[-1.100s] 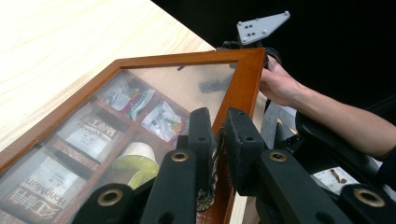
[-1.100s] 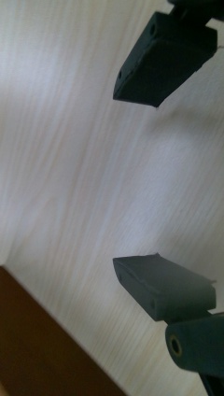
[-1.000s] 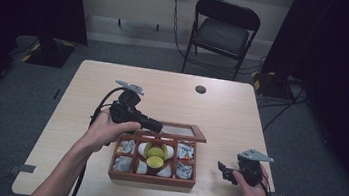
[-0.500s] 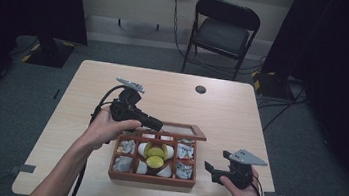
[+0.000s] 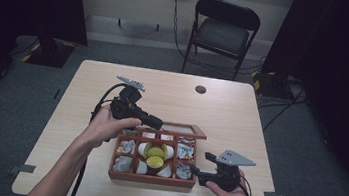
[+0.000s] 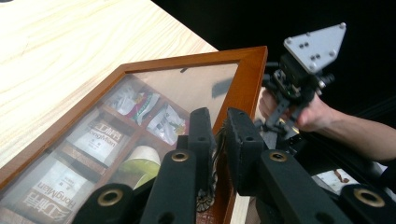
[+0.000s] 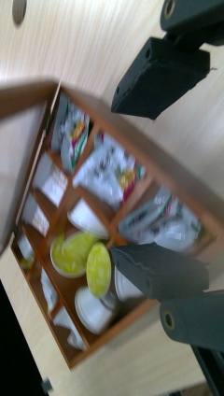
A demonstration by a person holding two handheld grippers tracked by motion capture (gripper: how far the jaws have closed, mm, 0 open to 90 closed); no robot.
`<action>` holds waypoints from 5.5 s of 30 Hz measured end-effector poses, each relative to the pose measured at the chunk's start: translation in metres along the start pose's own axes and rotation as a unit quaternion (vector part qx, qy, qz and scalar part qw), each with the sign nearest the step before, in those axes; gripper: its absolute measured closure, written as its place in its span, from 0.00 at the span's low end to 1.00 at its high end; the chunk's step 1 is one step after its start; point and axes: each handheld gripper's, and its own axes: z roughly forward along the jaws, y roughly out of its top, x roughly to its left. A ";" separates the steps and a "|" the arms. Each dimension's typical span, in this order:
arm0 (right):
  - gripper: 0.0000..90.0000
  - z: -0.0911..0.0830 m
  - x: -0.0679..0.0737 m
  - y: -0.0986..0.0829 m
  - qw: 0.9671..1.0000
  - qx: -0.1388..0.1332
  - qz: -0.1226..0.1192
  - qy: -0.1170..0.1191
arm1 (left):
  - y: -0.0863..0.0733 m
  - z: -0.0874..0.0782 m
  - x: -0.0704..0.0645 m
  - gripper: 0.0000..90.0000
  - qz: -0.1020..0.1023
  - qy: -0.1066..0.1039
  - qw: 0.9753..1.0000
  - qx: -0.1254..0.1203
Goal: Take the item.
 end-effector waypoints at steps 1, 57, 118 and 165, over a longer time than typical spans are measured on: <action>0.29 0.003 0.004 0.000 1.000 0.005 -0.004 0.007 | 0.000 0.000 0.000 0.90 0.000 0.001 1.000 0.000; 0.39 0.105 0.064 0.023 0.994 0.098 -0.015 0.055 | 0.001 -0.001 -0.001 0.90 0.007 0.002 1.000 0.002; 0.44 0.087 0.068 0.024 0.998 0.043 -0.012 0.049 | 0.000 0.000 -0.001 0.90 0.012 0.004 1.000 0.002; 0.44 0.030 0.042 0.018 1.000 0.005 0.009 0.023 | 0.001 0.000 -0.002 0.90 0.005 0.007 1.000 -0.003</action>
